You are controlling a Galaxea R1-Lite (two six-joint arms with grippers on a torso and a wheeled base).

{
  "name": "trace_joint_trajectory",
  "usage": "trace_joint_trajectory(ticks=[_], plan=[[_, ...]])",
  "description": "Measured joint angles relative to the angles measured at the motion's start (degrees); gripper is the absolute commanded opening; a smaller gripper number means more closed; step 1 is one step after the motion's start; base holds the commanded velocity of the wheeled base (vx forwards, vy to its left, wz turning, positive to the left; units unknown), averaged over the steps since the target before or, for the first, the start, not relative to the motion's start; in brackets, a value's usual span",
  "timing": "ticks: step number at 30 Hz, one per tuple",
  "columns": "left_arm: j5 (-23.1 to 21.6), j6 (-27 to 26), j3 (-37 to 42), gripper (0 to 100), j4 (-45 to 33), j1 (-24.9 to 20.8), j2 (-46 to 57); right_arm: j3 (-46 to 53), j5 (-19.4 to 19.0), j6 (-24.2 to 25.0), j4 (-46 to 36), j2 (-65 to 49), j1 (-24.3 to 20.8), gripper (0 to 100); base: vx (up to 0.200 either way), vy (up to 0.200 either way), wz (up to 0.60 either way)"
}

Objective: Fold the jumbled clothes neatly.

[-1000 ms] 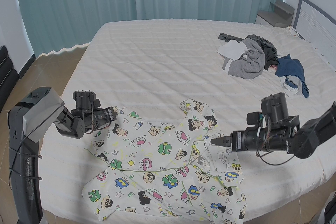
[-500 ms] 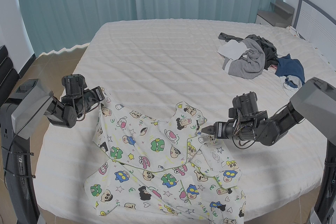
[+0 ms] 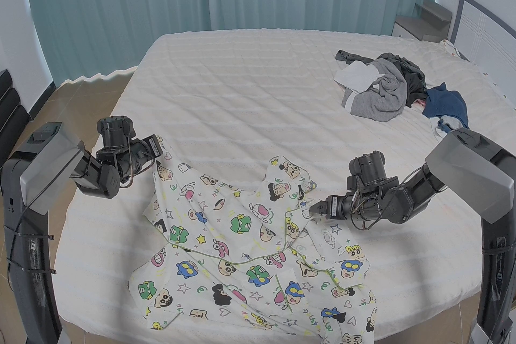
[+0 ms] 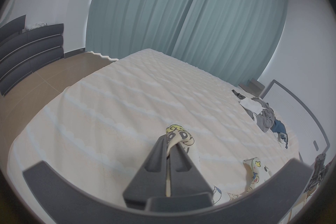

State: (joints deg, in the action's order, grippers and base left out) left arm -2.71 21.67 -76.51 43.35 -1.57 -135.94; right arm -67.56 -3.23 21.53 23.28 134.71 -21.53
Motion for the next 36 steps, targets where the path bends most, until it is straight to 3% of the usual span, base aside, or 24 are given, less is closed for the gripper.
trace_joint_trajectory(ticks=[1,7,16,21,25,36], plan=[[0.00,0.00,0.02,0,-0.05,0.00,-0.09,-0.29,-0.27,0.04,-0.33,0.30,0.15,0,0.000,0.000,0.00],[0.04,0.00,0.11,0,-0.02,0.00,-0.39,-0.99,-3.00,0.80,-2.76,1.04,0.76,0,0.000,0.000,0.00],[0.09,-0.28,0.68,0,-0.09,0.00,-0.65,-1.05,-3.74,3.56,-3.01,0.16,2.51,0,0.000,0.000,0.00],[0.85,-4.49,0.74,0,0.09,0.04,-1.28,0.01,-3.68,5.02,-2.77,-1.22,4.47,0,0.000,0.000,0.00],[4.12,-7.12,0.00,0,1.34,0.23,-2.76,2.05,-3.15,6.28,-2.55,-3.19,6.23,0,0.000,0.000,0.00],[6.25,-7.64,-5.19,0,2.83,-0.55,-6.49,3.97,-0.87,6.77,-1.50,-7.17,9.79,0,0.000,0.000,0.00]])
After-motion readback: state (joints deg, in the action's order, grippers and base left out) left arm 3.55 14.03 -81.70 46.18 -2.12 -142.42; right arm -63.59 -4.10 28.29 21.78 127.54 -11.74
